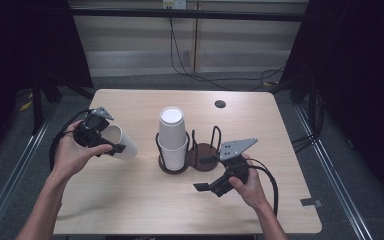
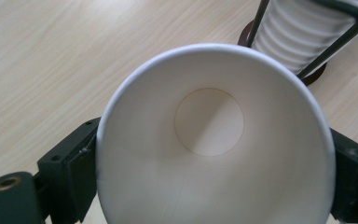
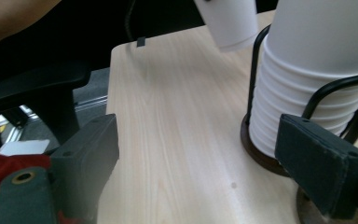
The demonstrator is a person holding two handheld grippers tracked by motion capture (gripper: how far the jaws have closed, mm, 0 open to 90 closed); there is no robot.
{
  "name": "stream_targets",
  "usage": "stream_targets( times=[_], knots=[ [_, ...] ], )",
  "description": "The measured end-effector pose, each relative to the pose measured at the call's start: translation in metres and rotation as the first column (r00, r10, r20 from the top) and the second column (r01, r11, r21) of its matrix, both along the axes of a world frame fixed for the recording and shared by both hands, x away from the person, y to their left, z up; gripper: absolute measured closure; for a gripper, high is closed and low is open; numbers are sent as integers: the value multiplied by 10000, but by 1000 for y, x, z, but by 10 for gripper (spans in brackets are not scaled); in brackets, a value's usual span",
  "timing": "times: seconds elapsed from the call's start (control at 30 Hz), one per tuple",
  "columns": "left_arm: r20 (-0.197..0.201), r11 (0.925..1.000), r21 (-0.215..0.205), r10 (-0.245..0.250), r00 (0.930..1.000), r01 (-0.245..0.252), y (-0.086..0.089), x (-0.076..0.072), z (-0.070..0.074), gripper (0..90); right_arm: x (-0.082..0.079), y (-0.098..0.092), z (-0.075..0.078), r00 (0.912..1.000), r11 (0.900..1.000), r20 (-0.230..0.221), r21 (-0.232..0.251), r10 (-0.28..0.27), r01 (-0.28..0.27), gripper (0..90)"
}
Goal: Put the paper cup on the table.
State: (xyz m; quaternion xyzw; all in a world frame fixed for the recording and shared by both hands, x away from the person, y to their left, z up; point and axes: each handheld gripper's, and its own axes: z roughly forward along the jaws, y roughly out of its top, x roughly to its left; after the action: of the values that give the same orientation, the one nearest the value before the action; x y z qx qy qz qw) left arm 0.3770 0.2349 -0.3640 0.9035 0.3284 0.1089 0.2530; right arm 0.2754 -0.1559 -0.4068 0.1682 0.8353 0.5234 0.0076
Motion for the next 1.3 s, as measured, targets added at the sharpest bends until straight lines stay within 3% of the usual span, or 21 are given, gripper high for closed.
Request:
stream_targets(
  times=[0.1,0.2,0.27,0.47,0.53,0.63,0.77,0.9,1.07,1.3],
  knots=[
    [-23,9997,201,154,9999,-153,-2,1,-3,90,-1,-2,2,9995,9995,217,247,-217,212,135],
    [-221,9987,443,-228,9995,238,-5,2,-9,91,-2,-3,3,9995,9998,267,177,-141,136,135],
    [-219,9983,544,-178,9996,190,-7,3,-14,91,-1,-3,1,9997,9999,187,97,-133,131,135],
    [-708,9951,942,-243,9972,310,-18,11,-31,91,1,-1,-3,10000,10000,5,-30,-84,84,135],
    [-697,9916,1129,-557,9960,633,-20,13,-33,91,1,-1,-3,9999,9999,12,-25,-121,121,135],
    [-757,9911,1266,-307,9967,402,-21,16,-37,88,1,-1,-4,9999,9999,-11,-69,-106,106,135],
    [-599,9936,1079,-273,9978,337,-24,17,-39,73,1,-2,-4,9999,9999,-6,-65,-137,137,135],
    [-549,9921,1171,-376,9978,438,-28,20,-41,61,1,-1,-4,9999,9999,-23,-77,-127,127,135],
    [-699,9875,1496,-395,9968,496,-33,22,-45,51,1,-2,-4,9999,9999,-42,-72,-119,119,135],
    [-918,9878,1444,-457,9947,587,-34,23,-48,48,1,-3,-4,9999,9998,-80,-110,-151,150,135]
  ],
)
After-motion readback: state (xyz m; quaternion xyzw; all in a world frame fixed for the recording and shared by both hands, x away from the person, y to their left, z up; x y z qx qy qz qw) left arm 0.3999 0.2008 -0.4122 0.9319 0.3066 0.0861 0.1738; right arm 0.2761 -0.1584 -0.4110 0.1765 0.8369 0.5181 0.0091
